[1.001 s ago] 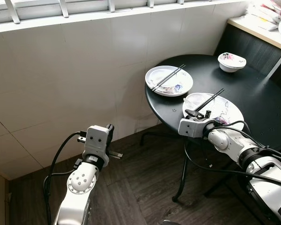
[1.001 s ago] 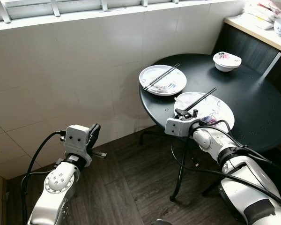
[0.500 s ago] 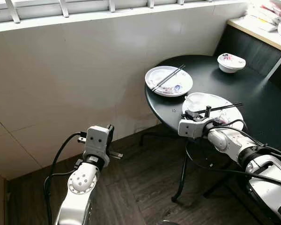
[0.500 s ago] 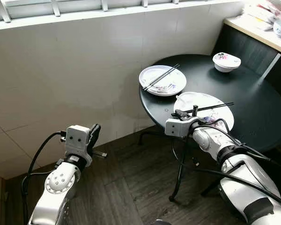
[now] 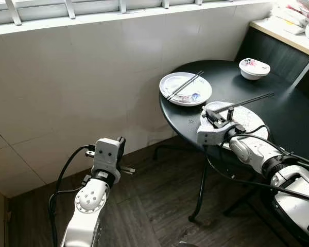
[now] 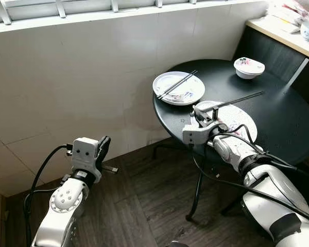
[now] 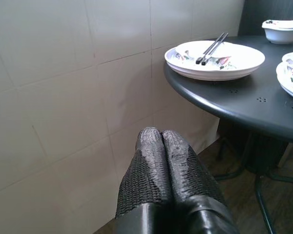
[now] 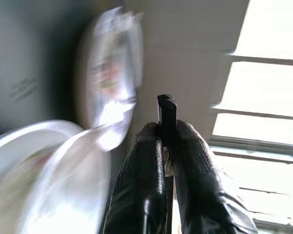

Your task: Kitchen organization

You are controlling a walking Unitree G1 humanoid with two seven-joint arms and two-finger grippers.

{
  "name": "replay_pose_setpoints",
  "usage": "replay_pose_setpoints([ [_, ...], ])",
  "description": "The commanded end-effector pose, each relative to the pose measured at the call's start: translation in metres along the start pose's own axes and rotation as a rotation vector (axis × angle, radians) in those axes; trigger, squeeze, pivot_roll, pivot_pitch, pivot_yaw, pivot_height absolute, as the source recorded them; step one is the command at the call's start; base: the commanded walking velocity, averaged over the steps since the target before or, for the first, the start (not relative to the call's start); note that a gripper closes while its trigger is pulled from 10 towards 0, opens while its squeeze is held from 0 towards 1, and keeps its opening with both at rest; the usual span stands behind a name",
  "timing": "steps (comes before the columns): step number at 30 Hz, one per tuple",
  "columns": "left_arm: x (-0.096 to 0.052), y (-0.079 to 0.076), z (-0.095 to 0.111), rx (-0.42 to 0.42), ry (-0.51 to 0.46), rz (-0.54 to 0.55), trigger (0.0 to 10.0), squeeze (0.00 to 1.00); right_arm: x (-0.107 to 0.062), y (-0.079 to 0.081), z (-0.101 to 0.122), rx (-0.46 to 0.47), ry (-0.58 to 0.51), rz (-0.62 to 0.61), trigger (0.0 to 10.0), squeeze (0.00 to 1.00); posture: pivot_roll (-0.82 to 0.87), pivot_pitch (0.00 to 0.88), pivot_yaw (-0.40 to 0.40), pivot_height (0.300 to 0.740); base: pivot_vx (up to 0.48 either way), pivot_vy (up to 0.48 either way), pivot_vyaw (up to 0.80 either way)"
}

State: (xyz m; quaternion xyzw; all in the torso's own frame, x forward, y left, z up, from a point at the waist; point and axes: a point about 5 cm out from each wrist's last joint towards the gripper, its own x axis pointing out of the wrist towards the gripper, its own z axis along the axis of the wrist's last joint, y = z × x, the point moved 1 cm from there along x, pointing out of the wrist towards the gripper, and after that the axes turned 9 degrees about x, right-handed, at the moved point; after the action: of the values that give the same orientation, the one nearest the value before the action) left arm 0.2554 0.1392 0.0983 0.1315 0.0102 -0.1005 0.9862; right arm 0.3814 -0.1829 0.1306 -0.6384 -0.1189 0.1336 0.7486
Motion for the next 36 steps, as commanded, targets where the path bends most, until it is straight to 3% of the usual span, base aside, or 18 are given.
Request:
replay_pose_setpoints([
  [1,0.002,-0.001,0.000,-0.009,-0.002,-0.004,10.0,0.00,0.008,-0.030,0.006,0.046,-0.054,-0.158,0.0,0.00,-0.03,0.011,-0.083,0.740,0.000,0.000,0.00],
  [3,0.002,-0.001,0.000,-0.009,-0.003,-0.003,10.0,0.00,0.009,-0.040,0.011,0.090,-0.091,-0.224,0.0,0.00,-0.03,0.011,-0.083,0.740,0.000,0.000,0.00],
  [6,0.002,0.000,0.000,-0.006,-0.003,-0.001,10.0,0.00,0.012,-0.065,0.036,0.188,-0.237,-0.344,0.0,0.00,-0.04,0.010,-0.077,0.740,0.000,0.000,0.00],
  [8,0.002,0.001,0.000,-0.005,-0.003,-0.001,10.0,0.00,0.012,-0.071,0.043,0.203,-0.280,-0.372,0.0,0.00,-0.04,0.010,-0.074,0.740,0.000,0.000,0.00],
  [10,0.002,0.002,0.000,-0.003,-0.003,-0.001,10.0,0.00,0.010,-0.075,0.056,0.156,-0.329,-0.422,0.0,0.00,-0.04,0.009,-0.070,0.740,0.000,0.000,0.38],
  [12,0.002,0.002,-0.001,-0.003,-0.003,-0.001,10.0,0.00,0.010,-0.075,0.059,0.147,-0.338,-0.431,0.0,0.00,-0.04,0.009,-0.069,0.740,0.000,0.000,0.77],
  [20,0.003,0.006,0.000,0.005,-0.008,0.018,10.0,0.00,-0.009,-0.066,0.092,0.302,-0.483,-0.407,0.0,0.00,-0.04,0.006,-0.063,0.740,0.000,0.000,0.80],
  [36,0.006,0.014,0.000,0.015,-0.015,0.055,10.0,0.00,-0.025,-0.071,0.115,0.521,-0.527,-0.438,0.0,0.00,-0.03,0.000,-0.058,0.740,0.000,0.000,0.80],
])
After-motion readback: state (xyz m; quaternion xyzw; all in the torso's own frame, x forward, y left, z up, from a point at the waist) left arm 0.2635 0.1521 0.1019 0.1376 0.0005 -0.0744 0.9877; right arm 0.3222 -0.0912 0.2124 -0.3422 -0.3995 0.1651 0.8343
